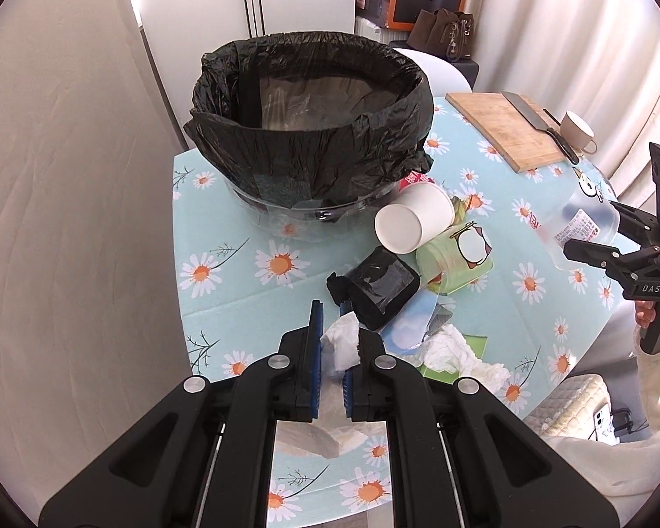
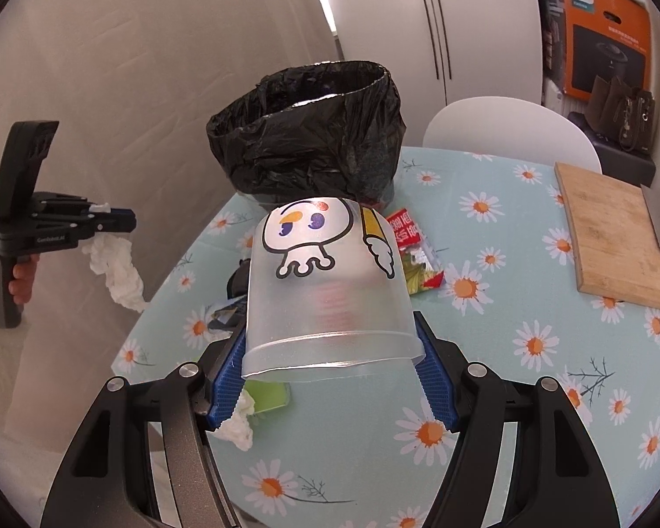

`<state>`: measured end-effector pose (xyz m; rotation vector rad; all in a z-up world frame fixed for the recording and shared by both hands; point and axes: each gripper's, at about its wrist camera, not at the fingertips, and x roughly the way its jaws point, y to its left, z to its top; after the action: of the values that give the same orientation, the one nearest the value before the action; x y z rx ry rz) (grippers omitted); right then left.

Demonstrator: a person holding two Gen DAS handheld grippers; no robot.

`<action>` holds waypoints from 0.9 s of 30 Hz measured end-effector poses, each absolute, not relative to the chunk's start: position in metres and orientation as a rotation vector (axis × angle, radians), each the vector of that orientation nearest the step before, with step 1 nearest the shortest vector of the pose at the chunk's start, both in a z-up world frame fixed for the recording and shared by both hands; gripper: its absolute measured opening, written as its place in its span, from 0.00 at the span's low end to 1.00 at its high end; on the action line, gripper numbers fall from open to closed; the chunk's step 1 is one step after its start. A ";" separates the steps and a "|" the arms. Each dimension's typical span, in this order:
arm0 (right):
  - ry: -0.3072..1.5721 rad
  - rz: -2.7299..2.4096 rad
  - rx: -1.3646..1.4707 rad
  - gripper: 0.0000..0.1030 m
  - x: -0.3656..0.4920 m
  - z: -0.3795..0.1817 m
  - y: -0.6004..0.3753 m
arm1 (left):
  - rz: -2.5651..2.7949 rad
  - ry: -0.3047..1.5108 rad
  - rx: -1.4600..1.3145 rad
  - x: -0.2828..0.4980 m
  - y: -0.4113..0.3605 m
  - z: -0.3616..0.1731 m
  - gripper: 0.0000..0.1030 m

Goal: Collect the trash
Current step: 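Carry the tissue and clear cup over the black bin and release both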

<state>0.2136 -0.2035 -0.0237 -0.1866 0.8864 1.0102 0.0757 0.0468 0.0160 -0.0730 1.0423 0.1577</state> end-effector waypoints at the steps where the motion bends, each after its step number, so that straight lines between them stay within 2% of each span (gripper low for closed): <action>1: 0.882 1.008 -0.195 0.62 0.215 -0.020 -0.201 | 0.153 1.038 -0.070 0.078 0.047 0.019 0.08; 27: 0.708 1.112 -0.228 0.62 0.278 0.076 -0.093 | 0.032 0.897 -0.028 0.180 0.098 0.112 0.08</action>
<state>0.2782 -0.0926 0.0761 -0.2276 0.7081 1.1120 0.1799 0.0980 0.1118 -0.0282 0.8974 0.0319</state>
